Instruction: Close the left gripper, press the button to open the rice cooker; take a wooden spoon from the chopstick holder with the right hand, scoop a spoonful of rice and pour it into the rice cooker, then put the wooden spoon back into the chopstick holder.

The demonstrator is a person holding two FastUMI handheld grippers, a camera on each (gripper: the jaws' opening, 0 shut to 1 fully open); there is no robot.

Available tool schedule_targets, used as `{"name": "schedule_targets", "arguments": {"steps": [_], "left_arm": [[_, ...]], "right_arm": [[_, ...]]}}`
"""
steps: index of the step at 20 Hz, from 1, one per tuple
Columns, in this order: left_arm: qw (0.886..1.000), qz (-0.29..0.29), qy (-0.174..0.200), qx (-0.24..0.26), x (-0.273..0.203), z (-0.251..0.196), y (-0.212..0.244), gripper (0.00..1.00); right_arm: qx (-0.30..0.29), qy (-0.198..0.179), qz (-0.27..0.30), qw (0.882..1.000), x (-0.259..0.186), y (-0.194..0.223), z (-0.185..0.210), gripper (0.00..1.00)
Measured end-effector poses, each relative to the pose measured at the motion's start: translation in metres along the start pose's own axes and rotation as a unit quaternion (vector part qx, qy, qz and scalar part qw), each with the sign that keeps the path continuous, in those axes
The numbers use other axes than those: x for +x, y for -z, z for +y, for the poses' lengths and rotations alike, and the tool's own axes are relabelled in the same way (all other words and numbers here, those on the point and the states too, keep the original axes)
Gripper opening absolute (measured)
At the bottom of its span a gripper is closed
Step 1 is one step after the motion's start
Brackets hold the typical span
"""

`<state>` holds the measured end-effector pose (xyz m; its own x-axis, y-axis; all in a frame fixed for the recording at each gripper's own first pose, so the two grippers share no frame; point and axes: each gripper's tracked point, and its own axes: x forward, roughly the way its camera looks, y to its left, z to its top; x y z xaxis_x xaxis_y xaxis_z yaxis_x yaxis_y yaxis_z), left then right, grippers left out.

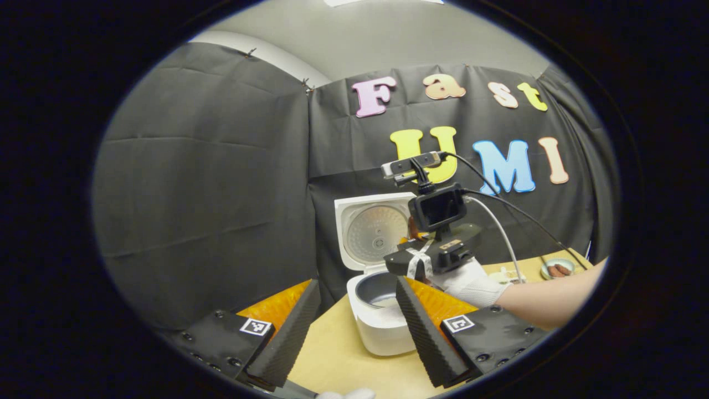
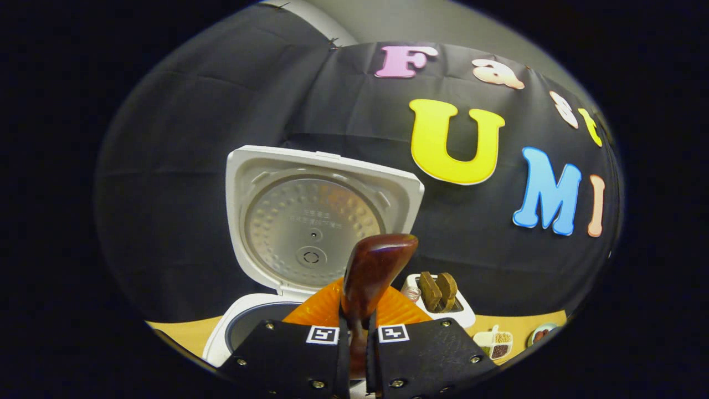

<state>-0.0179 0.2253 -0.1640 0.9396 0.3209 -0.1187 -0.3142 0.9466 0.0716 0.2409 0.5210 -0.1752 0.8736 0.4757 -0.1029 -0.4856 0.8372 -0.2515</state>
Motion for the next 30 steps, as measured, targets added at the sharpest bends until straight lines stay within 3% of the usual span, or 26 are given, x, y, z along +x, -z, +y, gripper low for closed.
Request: {"name": "schedule_targets", "arguments": {"steps": [4, 8, 10, 12, 14, 16, 17, 18, 21, 25, 30], "left_arm": [[1.0, -0.004, -0.001, 0.007, -0.002, -0.002, -0.001, 0.99], [1.0, -0.001, -0.002, 0.005, -0.003, -0.001, 0.001, 0.99], [1.0, -0.002, -0.003, 0.003, -0.002, 0.0, 0.0, 0.99], [1.0, 0.0, -0.003, 0.0, -0.002, 0.0, -0.001, 0.99], [1.0, 0.0, -0.003, -0.001, -0.003, 0.002, -0.003, 0.99], [1.0, -0.002, -0.004, -0.001, -0.004, 0.004, -0.005, 0.99], [1.0, -0.003, -0.004, -0.001, -0.005, 0.004, -0.006, 0.99], [1.0, -0.005, -0.004, 0.0, -0.005, 0.003, -0.007, 0.99], [1.0, -0.009, -0.001, 0.003, -0.006, 0.0, -0.012, 0.99], [1.0, -0.011, 0.013, 0.003, -0.007, -0.016, -0.014, 0.99], [0.999, -0.027, 0.047, -0.001, -0.019, -0.053, -0.033, 1.0]], "right_arm": [[-0.043, -0.003, -0.017, 0.999, -0.001, -0.005, 0.0, 0.12], [-0.039, -0.004, -0.006, 0.999, 0.001, 0.003, -0.004, 0.12], [0.001, -0.009, 0.004, 1.0, 0.002, 0.006, -0.009, 0.12], [0.082, -0.018, 0.016, 0.996, 0.002, 0.006, -0.015, 0.12], [0.202, -0.04, 0.035, 0.978, 0.003, 0.005, -0.016, 0.11], [0.353, -0.045, 0.057, 0.933, -0.001, 0.011, -0.029, 0.12], [0.401, -0.032, 0.063, 0.913, -0.002, 0.012, -0.042, 0.12], [0.426, -0.025, 0.06, 0.902, -0.003, 0.014, -0.054, 0.12], [0.456, -0.008, 0.055, 0.888, -0.009, 0.021, -0.076, 0.12], [0.466, 0.011, 0.043, 0.883, -0.024, 0.02, -0.109, 0.12], [0.476, 0.071, 0.016, 0.876, -0.065, 0.034, -0.199, 0.11]]}}
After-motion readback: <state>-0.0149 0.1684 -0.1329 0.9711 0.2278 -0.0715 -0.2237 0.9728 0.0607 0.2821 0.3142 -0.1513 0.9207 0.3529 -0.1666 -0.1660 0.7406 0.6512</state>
